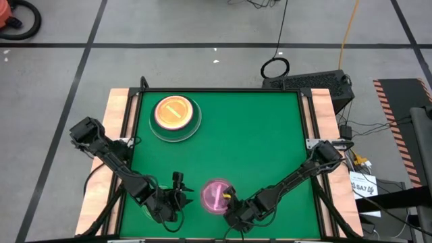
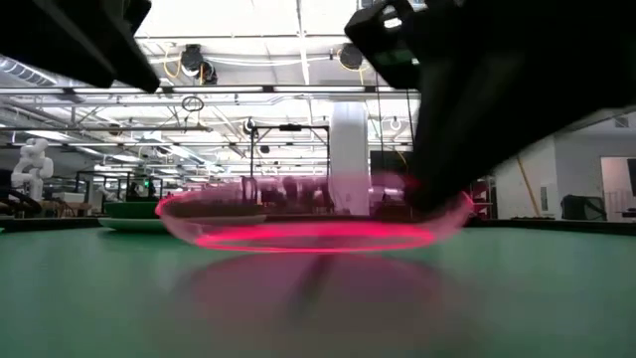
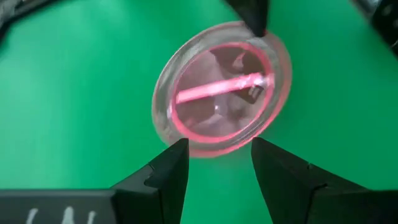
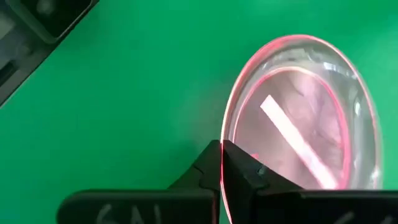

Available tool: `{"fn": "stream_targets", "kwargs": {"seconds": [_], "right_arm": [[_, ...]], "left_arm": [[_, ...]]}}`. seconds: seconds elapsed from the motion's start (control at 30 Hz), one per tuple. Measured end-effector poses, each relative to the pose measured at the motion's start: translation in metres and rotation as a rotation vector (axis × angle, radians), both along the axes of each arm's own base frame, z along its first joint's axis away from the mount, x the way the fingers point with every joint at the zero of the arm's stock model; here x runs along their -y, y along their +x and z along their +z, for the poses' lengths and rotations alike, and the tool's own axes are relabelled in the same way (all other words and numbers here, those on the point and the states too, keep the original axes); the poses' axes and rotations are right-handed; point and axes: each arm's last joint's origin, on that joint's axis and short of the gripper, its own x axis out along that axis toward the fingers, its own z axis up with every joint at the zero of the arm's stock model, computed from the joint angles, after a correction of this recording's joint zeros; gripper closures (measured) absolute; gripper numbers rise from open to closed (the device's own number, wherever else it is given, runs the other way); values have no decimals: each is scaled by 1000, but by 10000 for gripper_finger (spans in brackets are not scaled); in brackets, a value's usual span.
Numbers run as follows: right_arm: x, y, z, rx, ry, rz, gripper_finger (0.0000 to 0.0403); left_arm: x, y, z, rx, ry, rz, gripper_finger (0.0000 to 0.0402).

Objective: Stack plastic plates
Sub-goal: Stack the pink transparent plate on the green transparent plate

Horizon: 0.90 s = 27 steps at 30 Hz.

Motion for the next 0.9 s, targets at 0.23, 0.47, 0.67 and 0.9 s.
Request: {"fn": "stream_targets", "kwargs": {"seconds": [0.23,0.47,0.67,0.9], "right_arm": [[0,-1,12,36,25,-39,401],[2,-1,14,48,29,-69,402],[4,0,14,61,14,-89,402],[4,0,14,61,15,-89,402]], "left_arm": [[11,6,-3,62,75,-119,221],[24,12,-25,70,178,-219,221],[20,24,-43,48,222,-213,231],[14,30,-52,17,254,-212,270]]}}
